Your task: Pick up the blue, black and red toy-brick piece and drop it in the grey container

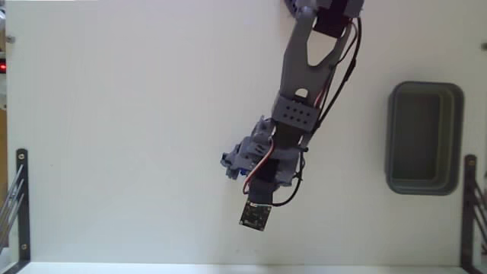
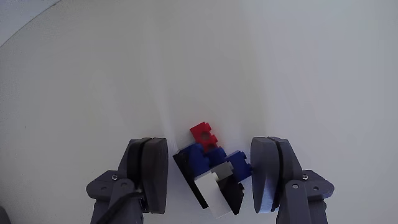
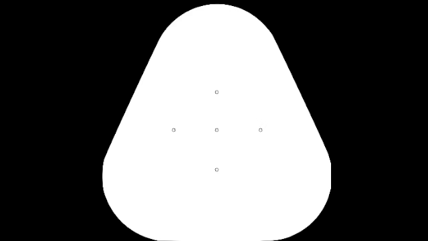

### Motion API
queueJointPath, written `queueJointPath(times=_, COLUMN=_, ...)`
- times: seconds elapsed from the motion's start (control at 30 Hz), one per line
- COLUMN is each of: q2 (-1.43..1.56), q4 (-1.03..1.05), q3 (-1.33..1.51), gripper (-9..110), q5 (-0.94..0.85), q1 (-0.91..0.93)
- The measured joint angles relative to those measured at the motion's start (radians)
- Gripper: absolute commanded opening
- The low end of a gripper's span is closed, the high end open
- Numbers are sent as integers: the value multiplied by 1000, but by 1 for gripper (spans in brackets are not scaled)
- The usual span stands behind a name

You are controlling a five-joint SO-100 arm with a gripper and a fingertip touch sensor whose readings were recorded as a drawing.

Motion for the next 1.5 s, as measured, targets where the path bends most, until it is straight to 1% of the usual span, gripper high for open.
queueJointPath(times=1.5, q2=0, q4=0, q3=0, gripper=66, q5=0, q1=0)
